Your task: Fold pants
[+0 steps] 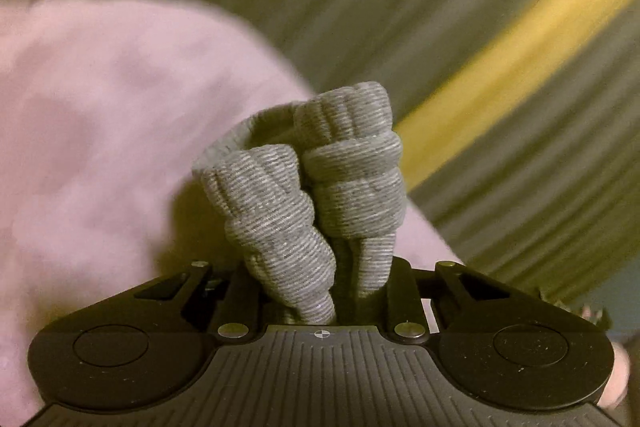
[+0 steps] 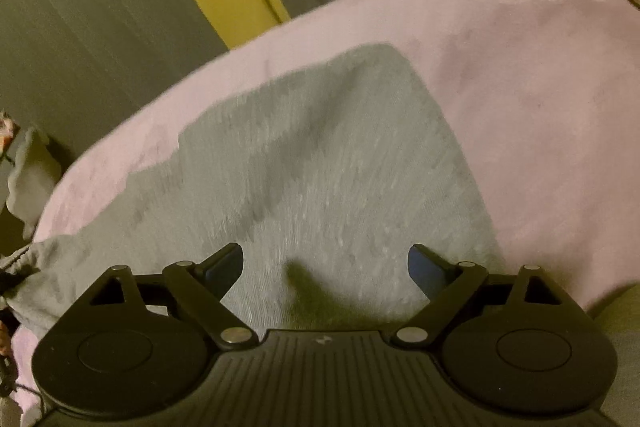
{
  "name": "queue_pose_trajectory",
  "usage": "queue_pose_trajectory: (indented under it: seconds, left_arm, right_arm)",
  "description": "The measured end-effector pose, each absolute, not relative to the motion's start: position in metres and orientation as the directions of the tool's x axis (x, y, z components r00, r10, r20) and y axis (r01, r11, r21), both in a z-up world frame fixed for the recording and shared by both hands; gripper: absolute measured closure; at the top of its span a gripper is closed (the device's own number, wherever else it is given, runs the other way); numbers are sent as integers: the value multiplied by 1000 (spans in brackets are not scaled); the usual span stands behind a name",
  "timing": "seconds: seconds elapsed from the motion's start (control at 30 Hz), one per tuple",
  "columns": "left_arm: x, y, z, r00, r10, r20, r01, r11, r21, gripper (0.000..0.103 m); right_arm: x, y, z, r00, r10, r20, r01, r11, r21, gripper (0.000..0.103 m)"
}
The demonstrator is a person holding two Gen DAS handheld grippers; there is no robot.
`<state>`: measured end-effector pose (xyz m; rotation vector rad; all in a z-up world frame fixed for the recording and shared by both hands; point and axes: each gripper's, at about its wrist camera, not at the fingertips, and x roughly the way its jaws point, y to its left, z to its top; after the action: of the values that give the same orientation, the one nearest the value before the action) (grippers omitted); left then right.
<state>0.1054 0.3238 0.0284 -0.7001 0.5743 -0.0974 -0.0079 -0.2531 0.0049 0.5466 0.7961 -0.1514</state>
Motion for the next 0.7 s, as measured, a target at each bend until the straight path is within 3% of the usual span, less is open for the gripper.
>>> queue_pose_trajectory:
  seconds: [0.17, 0.3, 0.43, 0.57, 0.63, 0.67, 0.7]
  left_arm:
    - [81, 217, 112, 878, -383, -287, 205, 843, -498, 77]
    - [66, 93, 133, 804, -539, -252, 448, 827, -340, 76]
    - [53, -45, 77, 693, -598, -403, 594, 790, -151, 72]
    - [32, -162, -30, 538, -427, -727, 671, 739, 62, 64]
    - [0, -182, -51, 680, -347, -646, 665, 664, 342, 56]
    - [-12, -182, -51, 705, -343, -620, 666, 621, 414, 51]
    - [-17, -178, -46, 689, -354, -632, 684, 604, 408, 43]
  right_arm:
    - [-18, -268, 13, 739, 55, -672, 348, 823, 450, 13]
    - [-30, -287, 23, 782, 35, -623, 359, 791, 495, 13]
    - [-48, -310, 33, 820, 10, -573, 365, 760, 537, 13]
    - [-65, -334, 30, 834, 2, -552, 379, 725, 575, 13]
    - [-67, -344, 25, 823, 5, -568, 392, 718, 575, 13]
    - [-67, -348, 21, 814, 17, -581, 400, 709, 581, 13]
    - [-68, -352, 19, 811, 32, -585, 399, 700, 592, 13]
